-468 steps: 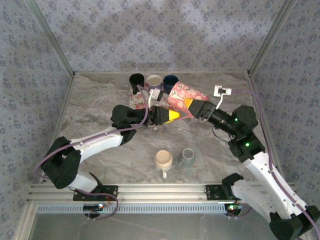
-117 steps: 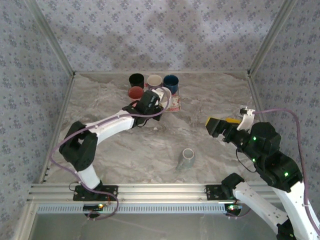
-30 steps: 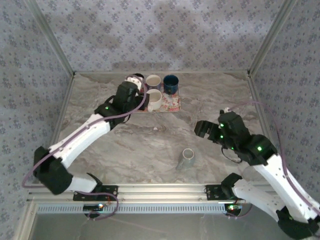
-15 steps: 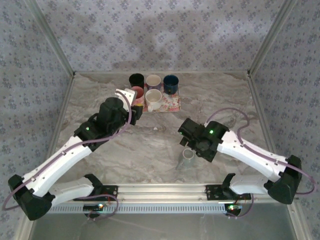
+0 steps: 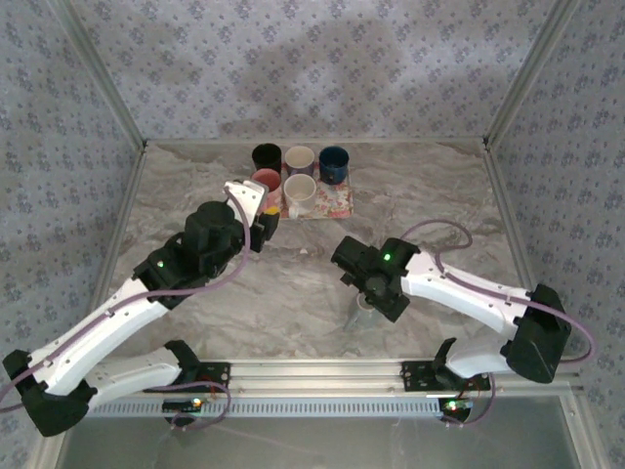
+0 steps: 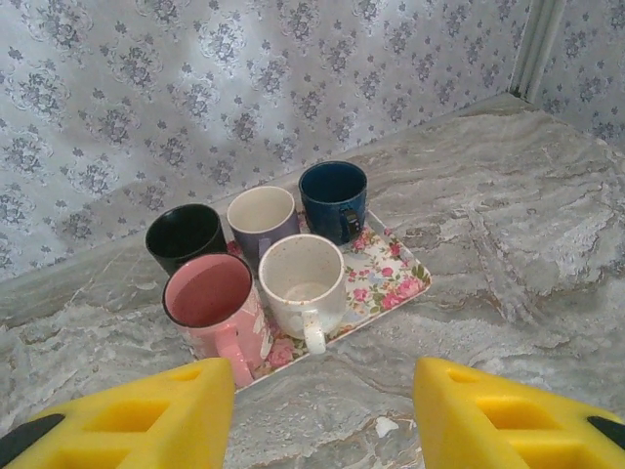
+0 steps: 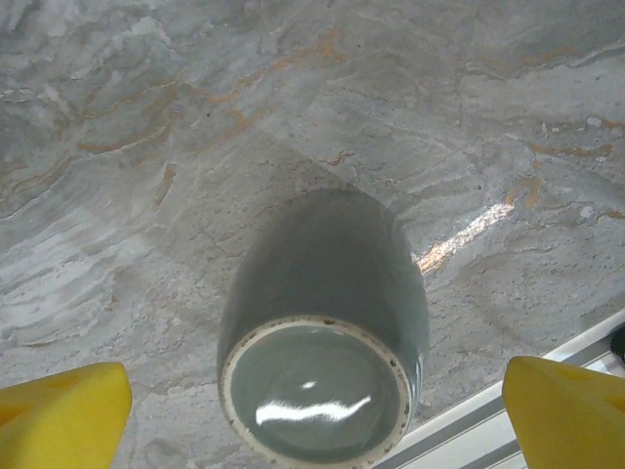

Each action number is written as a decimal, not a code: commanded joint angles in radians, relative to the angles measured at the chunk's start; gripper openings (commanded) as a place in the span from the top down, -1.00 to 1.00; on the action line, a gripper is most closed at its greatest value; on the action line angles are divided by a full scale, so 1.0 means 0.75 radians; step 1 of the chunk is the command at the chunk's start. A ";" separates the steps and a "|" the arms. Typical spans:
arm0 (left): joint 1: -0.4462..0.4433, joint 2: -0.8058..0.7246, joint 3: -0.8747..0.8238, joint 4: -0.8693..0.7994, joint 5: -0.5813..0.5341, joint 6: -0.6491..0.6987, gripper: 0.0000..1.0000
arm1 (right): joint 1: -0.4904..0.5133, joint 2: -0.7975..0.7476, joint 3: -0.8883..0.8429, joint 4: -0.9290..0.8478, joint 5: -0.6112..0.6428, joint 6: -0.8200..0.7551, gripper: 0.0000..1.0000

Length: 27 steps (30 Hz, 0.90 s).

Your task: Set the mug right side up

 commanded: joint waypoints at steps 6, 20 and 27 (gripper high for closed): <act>-0.008 -0.016 -0.015 0.024 -0.027 0.021 -0.03 | 0.007 0.049 -0.123 0.123 -0.067 0.067 -0.98; -0.008 -0.015 -0.005 0.020 -0.010 -0.005 -0.04 | -0.032 0.105 -0.197 0.255 -0.120 -0.031 -0.79; -0.008 -0.013 0.002 0.016 -0.003 -0.024 -0.04 | -0.051 0.096 -0.241 0.301 -0.131 -0.062 -0.68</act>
